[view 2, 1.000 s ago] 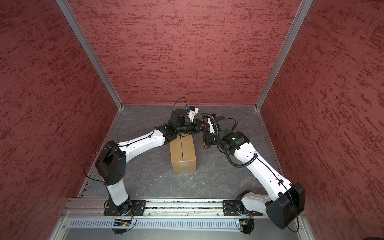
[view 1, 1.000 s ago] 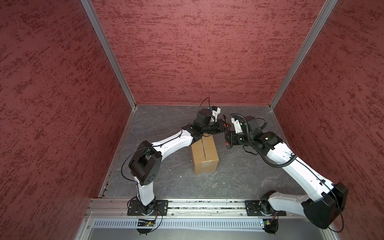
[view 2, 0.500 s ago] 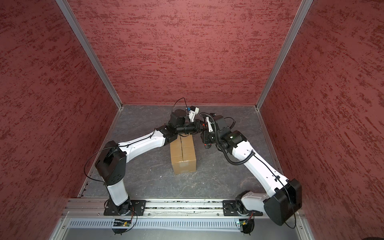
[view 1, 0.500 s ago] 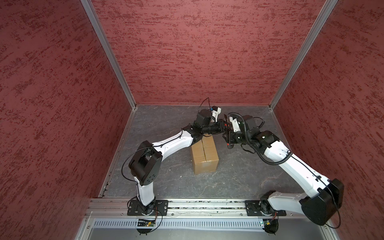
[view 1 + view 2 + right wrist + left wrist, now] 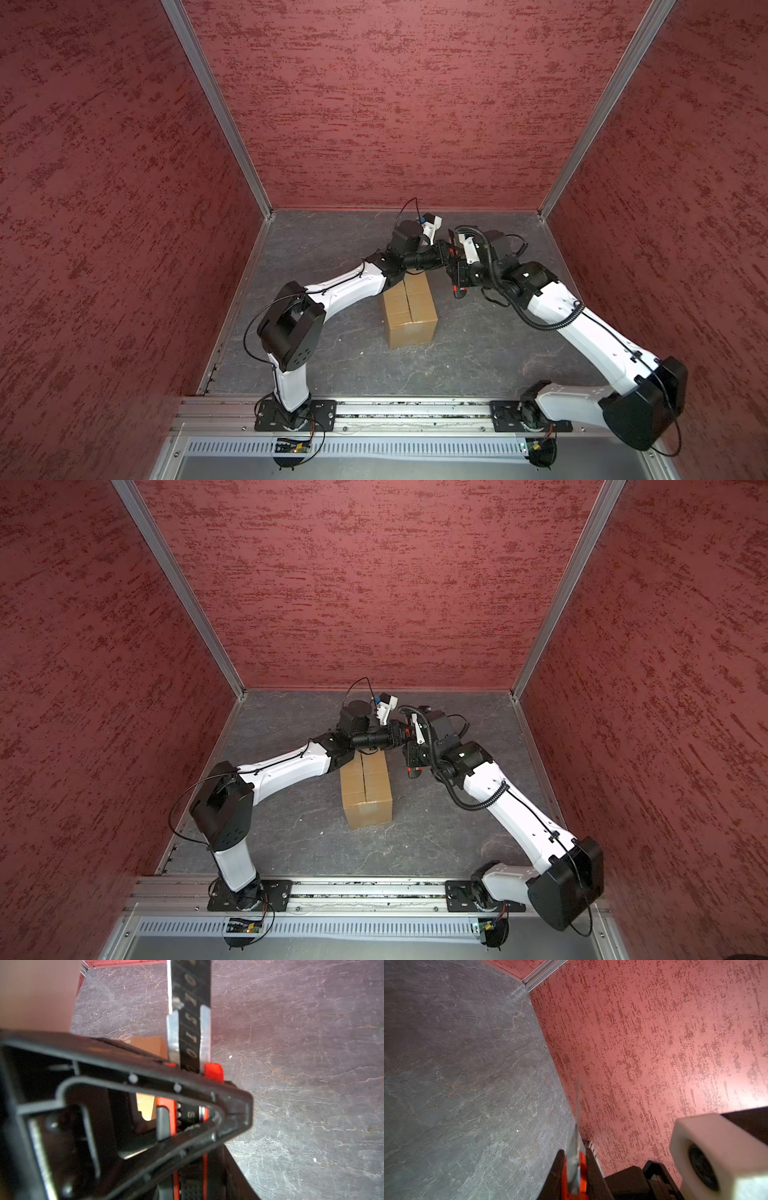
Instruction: Unpack the express box
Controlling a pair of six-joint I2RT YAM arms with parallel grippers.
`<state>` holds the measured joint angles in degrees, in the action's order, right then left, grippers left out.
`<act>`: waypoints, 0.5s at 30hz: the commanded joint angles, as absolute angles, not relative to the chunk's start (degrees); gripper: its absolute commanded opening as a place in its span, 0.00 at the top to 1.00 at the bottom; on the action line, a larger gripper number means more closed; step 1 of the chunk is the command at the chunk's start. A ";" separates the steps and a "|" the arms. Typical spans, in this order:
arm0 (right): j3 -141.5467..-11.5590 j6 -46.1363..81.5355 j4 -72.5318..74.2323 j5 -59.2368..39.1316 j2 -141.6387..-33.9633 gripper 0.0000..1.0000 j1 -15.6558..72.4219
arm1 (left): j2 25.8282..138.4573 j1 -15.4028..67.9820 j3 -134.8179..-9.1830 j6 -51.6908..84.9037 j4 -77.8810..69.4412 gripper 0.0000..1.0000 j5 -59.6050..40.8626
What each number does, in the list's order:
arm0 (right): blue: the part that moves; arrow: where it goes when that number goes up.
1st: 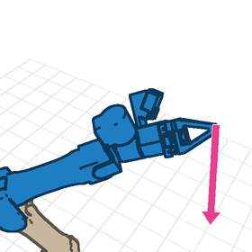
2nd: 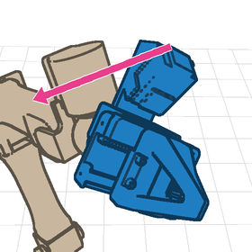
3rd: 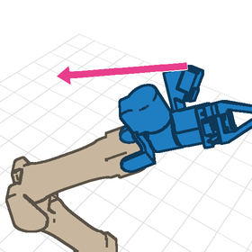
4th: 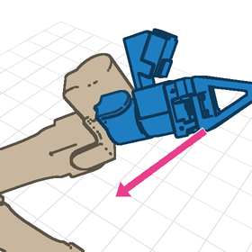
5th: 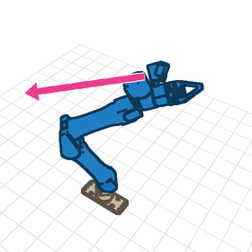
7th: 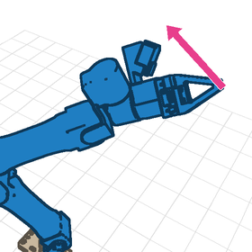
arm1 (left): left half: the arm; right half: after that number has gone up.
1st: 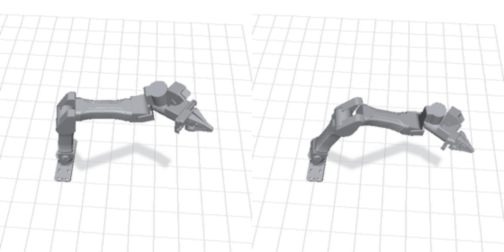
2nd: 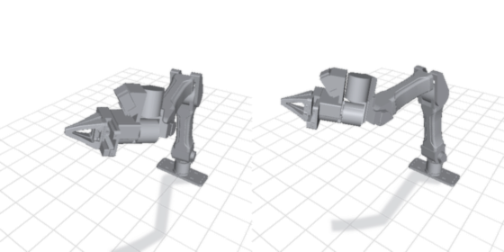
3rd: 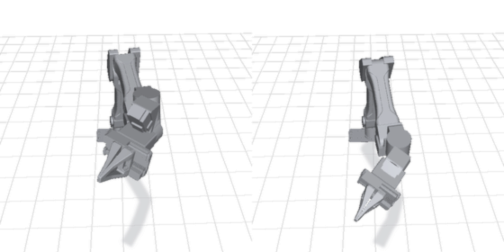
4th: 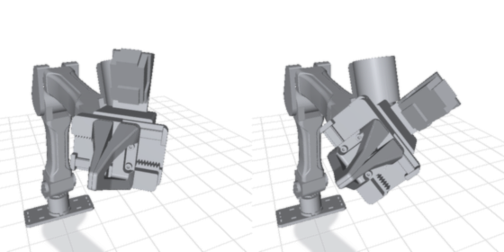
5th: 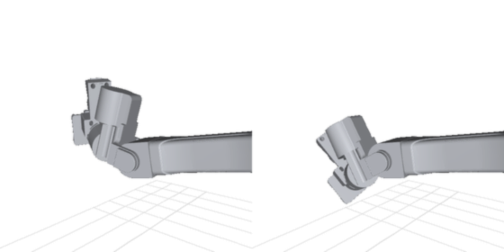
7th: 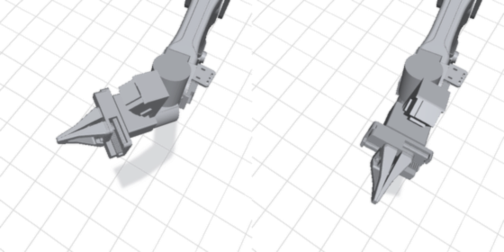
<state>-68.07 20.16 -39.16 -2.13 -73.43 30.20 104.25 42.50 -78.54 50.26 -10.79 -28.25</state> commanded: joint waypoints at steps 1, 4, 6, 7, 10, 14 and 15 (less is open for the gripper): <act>-71.39 20.83 -39.77 -1.67 -73.79 0.88 30.39 | 102.45 42.98 -77.48 49.64 -11.35 0.72 -27.61; -72.57 21.25 -43.70 -1.64 -73.83 0.91 30.41 | 100.90 42.97 -77.19 48.17 -9.31 0.61 -26.23; -73.10 21.49 -46.85 -0.50 -73.21 0.91 30.57 | 99.28 42.98 -76.50 47.12 -7.59 0.53 -24.86; -73.37 21.77 -48.84 0.24 -72.89 0.92 30.74 | 98.34 42.93 -76.09 46.43 -6.33 0.50 -23.97; -73.91 22.62 -54.60 2.42 -71.31 0.92 31.50 | 94.77 42.97 -74.36 44.34 -2.31 0.44 -21.10; -73.64 25.11 -61.92 5.03 -69.06 0.93 34.03 | 88.92 42.95 -71.49 40.80 4.78 0.42 -16.25; -73.22 25.80 -63.05 5.36 -68.47 0.93 34.82 | 87.52 42.98 -70.73 40.11 6.42 0.42 -15.02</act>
<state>-71.99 23.03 -55.79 1.91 -71.11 32.99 91.20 42.83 -72.16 44.21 0.05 -19.90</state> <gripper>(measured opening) 0.393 0.582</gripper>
